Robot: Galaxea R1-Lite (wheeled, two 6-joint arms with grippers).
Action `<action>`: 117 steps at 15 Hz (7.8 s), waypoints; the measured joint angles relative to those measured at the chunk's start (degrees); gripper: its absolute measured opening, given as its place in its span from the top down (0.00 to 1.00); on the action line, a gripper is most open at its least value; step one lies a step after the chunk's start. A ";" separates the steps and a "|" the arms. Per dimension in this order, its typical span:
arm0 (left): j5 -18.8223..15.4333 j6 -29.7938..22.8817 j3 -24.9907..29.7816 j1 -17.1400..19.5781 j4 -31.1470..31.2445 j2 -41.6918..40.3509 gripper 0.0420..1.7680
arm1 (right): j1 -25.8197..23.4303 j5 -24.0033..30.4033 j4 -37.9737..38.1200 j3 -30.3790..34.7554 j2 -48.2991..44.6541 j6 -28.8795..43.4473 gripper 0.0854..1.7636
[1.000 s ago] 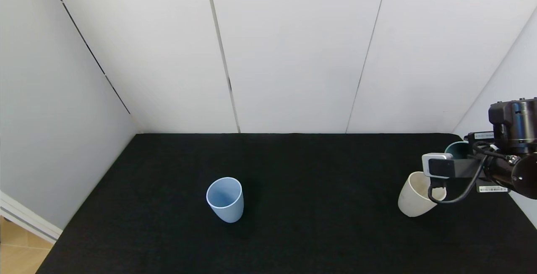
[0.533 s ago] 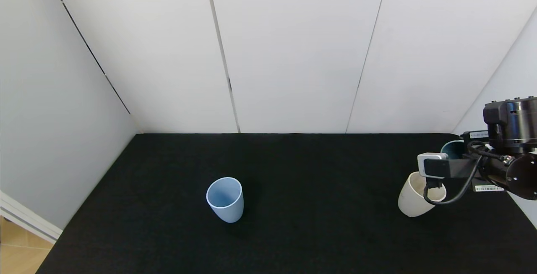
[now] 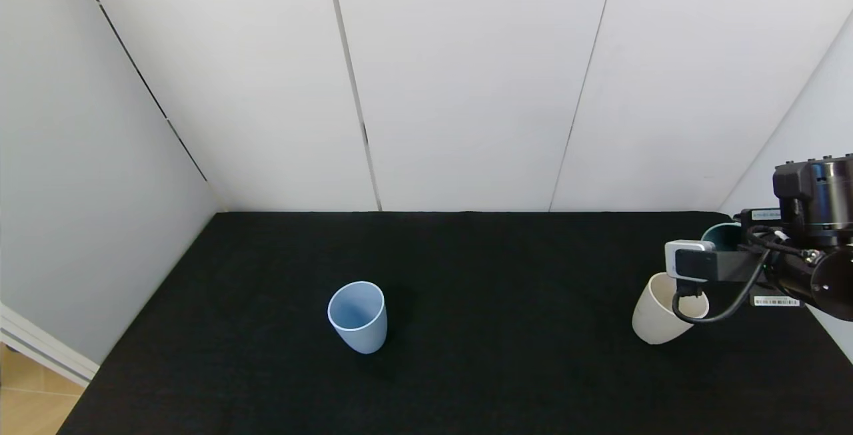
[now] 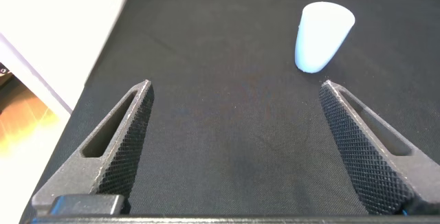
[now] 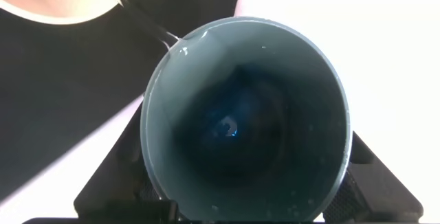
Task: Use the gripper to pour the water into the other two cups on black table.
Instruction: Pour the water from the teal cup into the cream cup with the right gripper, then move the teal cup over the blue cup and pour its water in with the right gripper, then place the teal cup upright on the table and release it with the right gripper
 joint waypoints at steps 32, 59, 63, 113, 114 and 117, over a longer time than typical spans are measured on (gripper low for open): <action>-0.02 0.00 0.00 0.00 0.00 0.02 0.03 | 42.67 -10.90 5.27 -46.23 29.82 27.81 0.32; 0.00 0.00 0.00 0.00 0.00 0.00 0.03 | 48.43 -22.14 3.18 -64.66 48.79 -8.66 0.32; 0.00 0.00 0.00 0.00 -0.02 0.00 0.03 | 48.43 -22.64 -6.50 -64.72 49.97 -17.26 0.32; 0.00 0.00 0.00 -0.02 -0.02 0.00 0.03 | 39.41 8.12 -27.86 6.88 15.13 88.91 0.32; 0.00 0.00 0.00 0.00 -0.02 0.00 0.03 | 38.69 8.87 -28.11 7.28 15.73 89.67 0.32; 0.00 0.00 0.00 0.00 -0.02 0.02 0.03 | 36.68 9.78 -28.81 7.53 19.21 91.61 0.32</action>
